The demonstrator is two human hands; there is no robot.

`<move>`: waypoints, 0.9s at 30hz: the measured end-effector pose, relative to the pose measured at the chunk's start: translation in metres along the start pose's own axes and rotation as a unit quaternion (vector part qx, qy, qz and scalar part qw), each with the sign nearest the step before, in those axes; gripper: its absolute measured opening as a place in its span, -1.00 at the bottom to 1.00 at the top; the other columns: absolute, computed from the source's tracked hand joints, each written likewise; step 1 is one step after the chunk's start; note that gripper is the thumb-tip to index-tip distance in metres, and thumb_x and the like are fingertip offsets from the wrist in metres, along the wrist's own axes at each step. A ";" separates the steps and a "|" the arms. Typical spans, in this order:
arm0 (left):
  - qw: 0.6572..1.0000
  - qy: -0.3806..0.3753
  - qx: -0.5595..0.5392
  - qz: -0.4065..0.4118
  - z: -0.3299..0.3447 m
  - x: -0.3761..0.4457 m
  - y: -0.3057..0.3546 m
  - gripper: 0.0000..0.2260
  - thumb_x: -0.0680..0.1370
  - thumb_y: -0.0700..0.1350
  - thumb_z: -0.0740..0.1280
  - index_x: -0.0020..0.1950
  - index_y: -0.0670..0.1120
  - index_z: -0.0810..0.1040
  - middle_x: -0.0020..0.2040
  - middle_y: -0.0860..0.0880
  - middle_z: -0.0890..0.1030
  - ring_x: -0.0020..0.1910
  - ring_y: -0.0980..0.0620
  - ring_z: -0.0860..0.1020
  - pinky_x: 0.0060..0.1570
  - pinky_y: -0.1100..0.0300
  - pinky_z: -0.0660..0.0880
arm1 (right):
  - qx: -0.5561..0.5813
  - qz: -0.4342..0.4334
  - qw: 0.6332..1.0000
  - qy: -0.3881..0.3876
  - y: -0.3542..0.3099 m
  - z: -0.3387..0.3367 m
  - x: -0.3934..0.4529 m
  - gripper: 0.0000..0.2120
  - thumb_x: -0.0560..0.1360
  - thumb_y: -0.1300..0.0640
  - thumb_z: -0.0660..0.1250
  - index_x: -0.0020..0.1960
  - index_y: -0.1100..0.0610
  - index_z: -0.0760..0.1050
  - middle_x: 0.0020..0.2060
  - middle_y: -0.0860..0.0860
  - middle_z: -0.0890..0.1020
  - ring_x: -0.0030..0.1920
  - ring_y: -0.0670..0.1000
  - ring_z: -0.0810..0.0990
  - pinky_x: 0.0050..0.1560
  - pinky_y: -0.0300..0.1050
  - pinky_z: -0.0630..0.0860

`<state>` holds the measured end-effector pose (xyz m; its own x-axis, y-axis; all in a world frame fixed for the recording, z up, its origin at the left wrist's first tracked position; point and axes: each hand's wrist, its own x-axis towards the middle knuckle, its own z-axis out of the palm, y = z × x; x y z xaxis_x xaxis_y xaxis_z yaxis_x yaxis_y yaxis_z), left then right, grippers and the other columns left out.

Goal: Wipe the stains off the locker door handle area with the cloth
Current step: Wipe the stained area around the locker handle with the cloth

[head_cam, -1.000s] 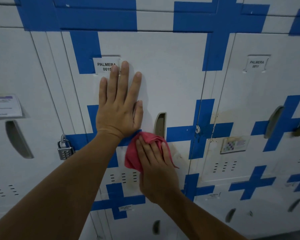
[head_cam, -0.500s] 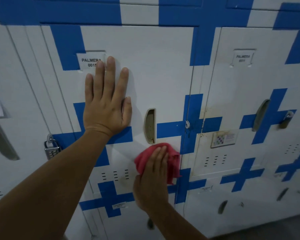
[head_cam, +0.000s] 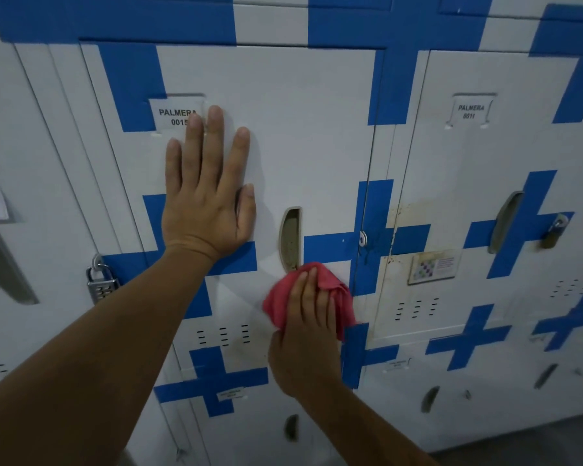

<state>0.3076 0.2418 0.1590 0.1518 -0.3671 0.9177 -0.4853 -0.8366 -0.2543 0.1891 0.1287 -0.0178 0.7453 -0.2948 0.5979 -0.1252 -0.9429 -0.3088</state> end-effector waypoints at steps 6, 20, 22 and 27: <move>1.000 0.003 -0.001 0.001 0.000 0.000 0.000 -0.40 0.65 0.04 0.04 0.64 -0.10 -0.03 0.61 -0.28 0.04 0.59 -0.30 0.00 0.56 -0.18 -0.12 | -0.094 0.025 0.995 -0.015 0.075 -0.016 0.003 0.00 0.45 -0.06 0.35 0.58 0.14 -0.28 0.56 0.09 -0.10 0.55 0.19 -0.14 0.49 0.23 -0.10; 1.000 0.001 0.000 0.000 -0.001 0.001 0.000 -0.41 0.65 0.04 0.03 0.65 -0.10 -0.02 0.62 -0.27 0.04 0.60 -0.28 -0.01 0.56 -0.18 -0.11 | -0.048 0.025 0.998 -0.013 0.053 -0.019 0.012 -0.05 0.51 -0.06 0.29 0.57 0.12 -0.34 0.56 0.08 -0.13 0.55 0.19 -0.14 0.48 0.21 -0.11; 1.000 0.002 -0.006 0.000 -0.001 0.002 0.001 -0.41 0.66 0.04 0.04 0.64 -0.11 -0.01 0.61 -0.27 0.04 0.60 -0.29 0.00 0.56 -0.18 -0.11 | -0.020 0.008 1.000 -0.010 0.034 -0.014 0.011 -0.08 0.53 -0.04 0.26 0.55 0.10 -0.38 0.56 0.07 -0.16 0.55 0.19 -0.16 0.48 0.19 -0.14; 1.000 0.004 -0.003 0.000 0.000 0.001 0.000 -0.41 0.65 0.04 0.04 0.65 -0.10 -0.02 0.62 -0.27 0.03 0.60 -0.29 0.00 0.56 -0.17 -0.13 | -0.098 -0.122 0.985 -0.066 0.064 -0.032 0.016 -0.09 0.51 -0.08 0.28 0.58 0.00 -0.30 0.55 -0.03 -0.15 0.56 0.13 -0.15 0.51 0.23 -0.05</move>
<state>0.3082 0.2413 0.1601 0.1451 -0.3646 0.9198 -0.4903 -0.8340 -0.2532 0.1721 0.0591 -0.0039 0.8457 -0.0445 0.5317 -0.0463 -0.9989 -0.0100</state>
